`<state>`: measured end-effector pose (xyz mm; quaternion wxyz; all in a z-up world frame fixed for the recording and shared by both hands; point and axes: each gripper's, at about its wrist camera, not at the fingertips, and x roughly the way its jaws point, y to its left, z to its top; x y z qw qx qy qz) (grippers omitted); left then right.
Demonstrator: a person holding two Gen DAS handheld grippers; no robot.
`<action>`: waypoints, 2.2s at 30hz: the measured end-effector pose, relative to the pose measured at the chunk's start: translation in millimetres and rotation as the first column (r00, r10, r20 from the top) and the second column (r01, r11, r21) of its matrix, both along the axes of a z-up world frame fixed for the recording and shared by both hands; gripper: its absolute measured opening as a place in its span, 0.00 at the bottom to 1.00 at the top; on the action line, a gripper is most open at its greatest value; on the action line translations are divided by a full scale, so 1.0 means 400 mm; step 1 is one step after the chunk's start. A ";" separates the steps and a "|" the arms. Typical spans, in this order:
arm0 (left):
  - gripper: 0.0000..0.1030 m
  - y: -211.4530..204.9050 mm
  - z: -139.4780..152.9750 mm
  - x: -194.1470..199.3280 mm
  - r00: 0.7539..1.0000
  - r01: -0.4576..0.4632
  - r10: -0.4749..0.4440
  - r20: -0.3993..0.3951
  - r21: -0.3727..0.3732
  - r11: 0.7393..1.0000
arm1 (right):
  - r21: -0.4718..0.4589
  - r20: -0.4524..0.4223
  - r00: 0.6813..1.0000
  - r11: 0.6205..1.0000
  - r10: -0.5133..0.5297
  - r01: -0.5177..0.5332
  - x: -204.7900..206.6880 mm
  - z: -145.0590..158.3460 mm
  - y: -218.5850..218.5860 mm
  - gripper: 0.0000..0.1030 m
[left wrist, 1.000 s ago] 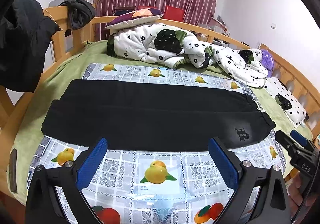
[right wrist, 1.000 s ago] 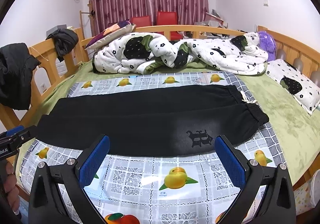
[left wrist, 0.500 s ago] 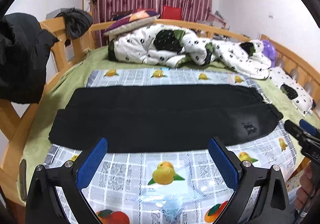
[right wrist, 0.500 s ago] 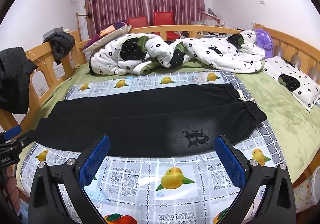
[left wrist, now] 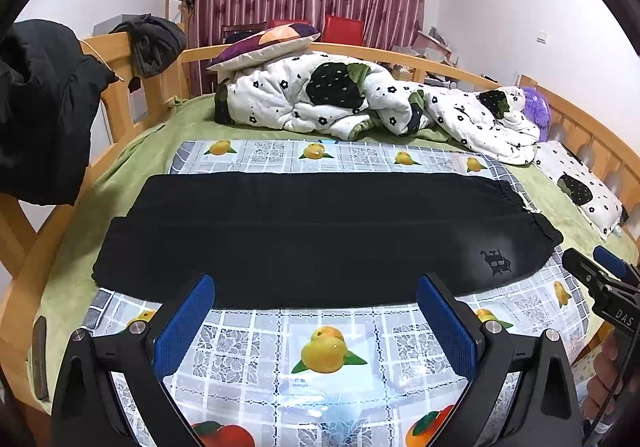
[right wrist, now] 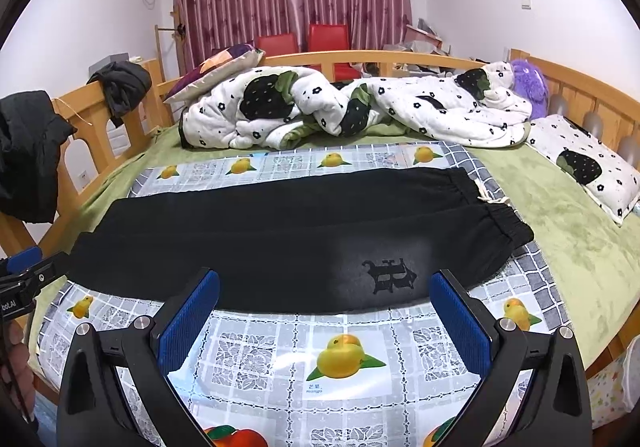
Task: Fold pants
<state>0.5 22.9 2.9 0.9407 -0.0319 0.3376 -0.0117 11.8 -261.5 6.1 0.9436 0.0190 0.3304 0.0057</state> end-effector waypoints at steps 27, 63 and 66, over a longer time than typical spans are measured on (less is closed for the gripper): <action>0.98 0.165 -0.240 0.143 0.991 -0.053 0.050 -0.127 -0.021 0.998 | -0.080 -0.045 0.999 0.996 0.029 -0.032 0.085 -0.187 -0.088 0.91; 0.08 0.505 -0.302 0.289 0.942 -0.334 0.324 -0.084 -0.333 0.882 | 0.297 -0.165 0.973 0.933 -0.161 0.205 0.373 -0.306 -0.311 0.09; 0.08 0.495 -0.226 0.339 0.954 -0.292 0.301 -0.014 -0.293 0.911 | 0.291 -0.144 0.982 0.943 -0.125 0.163 0.431 -0.253 -0.309 0.09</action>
